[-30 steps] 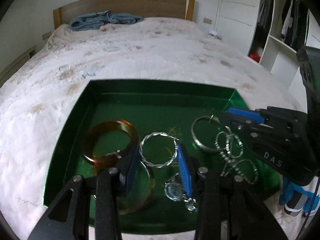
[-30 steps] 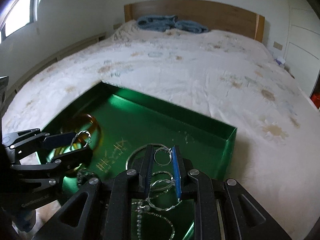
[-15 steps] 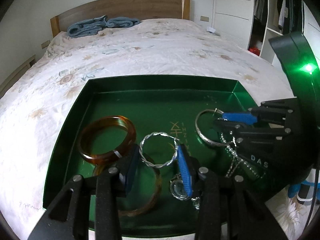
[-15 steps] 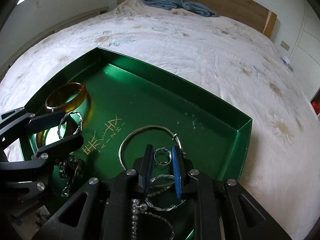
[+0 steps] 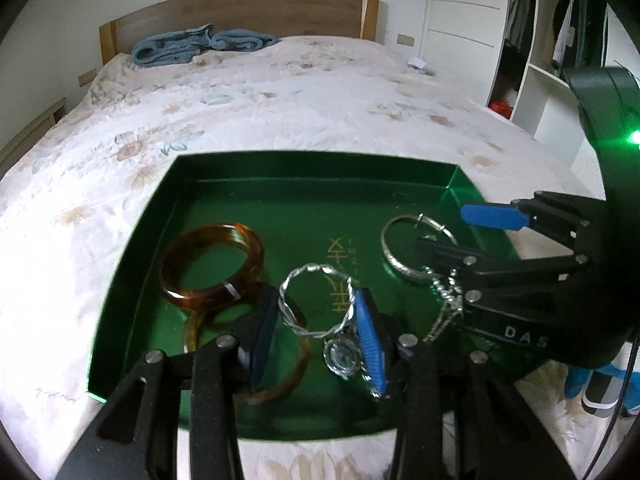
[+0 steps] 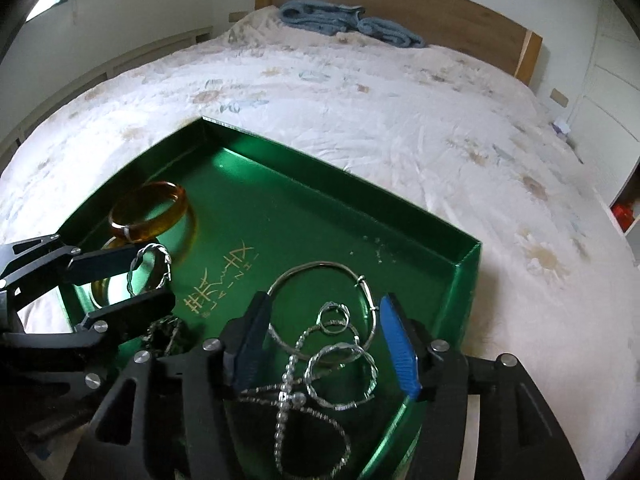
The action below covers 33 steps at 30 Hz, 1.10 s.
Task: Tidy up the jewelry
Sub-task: 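Withdraw both open tools from the tray back over the bed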
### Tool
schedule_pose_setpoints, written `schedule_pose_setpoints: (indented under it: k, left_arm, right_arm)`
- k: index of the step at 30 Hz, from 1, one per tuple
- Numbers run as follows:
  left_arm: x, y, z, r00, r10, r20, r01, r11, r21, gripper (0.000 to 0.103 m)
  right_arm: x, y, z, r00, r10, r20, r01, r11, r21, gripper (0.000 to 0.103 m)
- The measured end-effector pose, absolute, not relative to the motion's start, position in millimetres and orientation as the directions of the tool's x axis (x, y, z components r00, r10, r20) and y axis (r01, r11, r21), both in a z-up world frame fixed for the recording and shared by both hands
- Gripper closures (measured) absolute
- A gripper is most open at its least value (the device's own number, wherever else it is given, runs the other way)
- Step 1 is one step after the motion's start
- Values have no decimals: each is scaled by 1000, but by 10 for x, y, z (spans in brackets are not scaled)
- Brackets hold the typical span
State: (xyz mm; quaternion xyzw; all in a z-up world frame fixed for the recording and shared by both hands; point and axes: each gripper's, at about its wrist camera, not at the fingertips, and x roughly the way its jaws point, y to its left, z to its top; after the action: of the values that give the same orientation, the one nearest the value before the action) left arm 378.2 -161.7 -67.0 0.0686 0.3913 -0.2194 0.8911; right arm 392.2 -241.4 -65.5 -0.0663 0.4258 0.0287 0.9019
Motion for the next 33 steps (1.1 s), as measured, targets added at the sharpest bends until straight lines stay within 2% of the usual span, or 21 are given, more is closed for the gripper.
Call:
schedule_pose_setpoints:
  k: [6, 16, 22, 33]
  left_arm:
    - [3612, -1485, -432, 615, -342, -710, 431, 900, -60, 59]
    - [3106, -1127, 75, 663, -348, -663, 398, 914, -82, 58]
    - [2642, -919, 411, 711, -357, -606, 397, 915, -74, 58]
    - [1887, -585, 826, 745, -338, -575, 379, 924, -52, 58]
  right_arm:
    - [3621, -2445, -336, 689, -11, -724, -66, 995, -79, 41]
    - [2933, -2382, 249, 757, 6, -653, -65, 996, -66, 41]
    - [2323, -2232, 566, 797, 23, -603, -100, 990, -95, 41]
    - [1274, -2079, 1024, 859, 35, -511, -118, 985, -129, 38]
